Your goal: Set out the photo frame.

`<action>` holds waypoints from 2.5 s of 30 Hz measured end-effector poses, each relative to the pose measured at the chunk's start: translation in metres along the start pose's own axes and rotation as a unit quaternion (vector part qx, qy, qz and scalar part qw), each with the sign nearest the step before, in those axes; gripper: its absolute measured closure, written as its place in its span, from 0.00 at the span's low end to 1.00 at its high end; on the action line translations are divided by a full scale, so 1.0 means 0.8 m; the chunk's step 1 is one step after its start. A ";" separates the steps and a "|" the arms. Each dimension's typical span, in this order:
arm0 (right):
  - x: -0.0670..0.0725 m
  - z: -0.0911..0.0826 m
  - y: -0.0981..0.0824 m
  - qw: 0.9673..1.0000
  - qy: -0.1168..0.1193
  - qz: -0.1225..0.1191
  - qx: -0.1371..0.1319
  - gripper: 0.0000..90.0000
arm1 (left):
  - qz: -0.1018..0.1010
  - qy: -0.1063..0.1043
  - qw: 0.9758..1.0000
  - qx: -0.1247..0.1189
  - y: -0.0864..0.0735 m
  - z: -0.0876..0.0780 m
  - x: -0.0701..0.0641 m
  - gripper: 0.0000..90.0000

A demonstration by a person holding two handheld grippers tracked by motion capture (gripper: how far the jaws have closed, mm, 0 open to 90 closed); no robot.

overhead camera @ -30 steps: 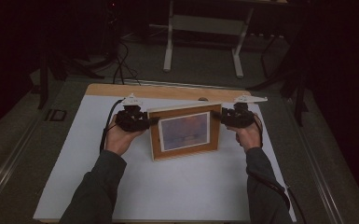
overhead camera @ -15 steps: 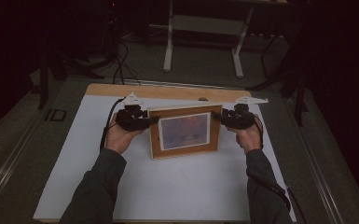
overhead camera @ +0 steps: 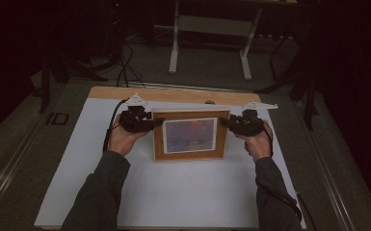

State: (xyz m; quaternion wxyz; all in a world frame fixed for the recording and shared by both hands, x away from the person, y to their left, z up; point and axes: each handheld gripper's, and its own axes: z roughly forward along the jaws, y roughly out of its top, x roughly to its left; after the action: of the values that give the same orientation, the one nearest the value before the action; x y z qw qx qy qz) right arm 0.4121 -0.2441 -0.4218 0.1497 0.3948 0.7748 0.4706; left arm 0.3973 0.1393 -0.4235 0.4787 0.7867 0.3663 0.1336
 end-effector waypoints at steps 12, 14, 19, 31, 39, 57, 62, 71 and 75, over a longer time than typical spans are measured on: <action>0.006 -0.009 -0.007 1.000 0.005 -0.002 0.001 0.68 | -0.009 -0.003 1.000 -0.002 0.000 0.002 0.005 0.66; 0.007 -0.009 -0.007 1.000 0.005 -0.001 0.002 0.68 | -0.009 -0.002 1.000 -0.002 0.000 0.002 0.005 0.66; 0.010 -0.009 -0.008 1.000 0.006 -0.007 0.003 0.68 | -0.017 -0.003 1.000 -0.004 -0.001 0.001 0.009 0.66; 0.010 -0.009 -0.007 1.000 0.009 -0.013 0.003 0.68 | -0.027 -0.002 1.000 0.005 0.000 -0.003 0.005 0.66; 0.009 -0.008 -0.007 1.000 0.008 -0.014 0.004 0.68 | -0.040 -0.004 0.999 0.006 -0.001 -0.003 0.005 0.66; 0.008 -0.024 -0.010 1.000 0.006 -0.029 0.009 0.62 | -0.059 -0.016 0.998 -0.016 -0.008 -0.019 0.008 0.61; 0.006 -0.031 -0.012 0.999 0.006 -0.035 0.013 0.61 | -0.059 -0.016 0.998 -0.024 -0.012 -0.032 0.004 0.61; 0.004 -0.038 -0.017 0.999 0.004 -0.039 0.015 0.61 | -0.052 -0.004 0.998 -0.027 -0.025 -0.054 0.000 0.61; 0.000 -0.041 -0.022 0.999 0.002 -0.034 0.016 0.61 | -0.054 0.007 0.998 -0.028 -0.031 -0.066 0.003 0.61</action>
State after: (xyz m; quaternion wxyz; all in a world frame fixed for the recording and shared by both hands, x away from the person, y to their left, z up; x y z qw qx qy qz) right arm 0.3841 -0.2681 -0.4201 0.1577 0.3693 0.7956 0.4537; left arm 0.3580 0.1821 -0.4184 0.5048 0.7508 0.4078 0.1231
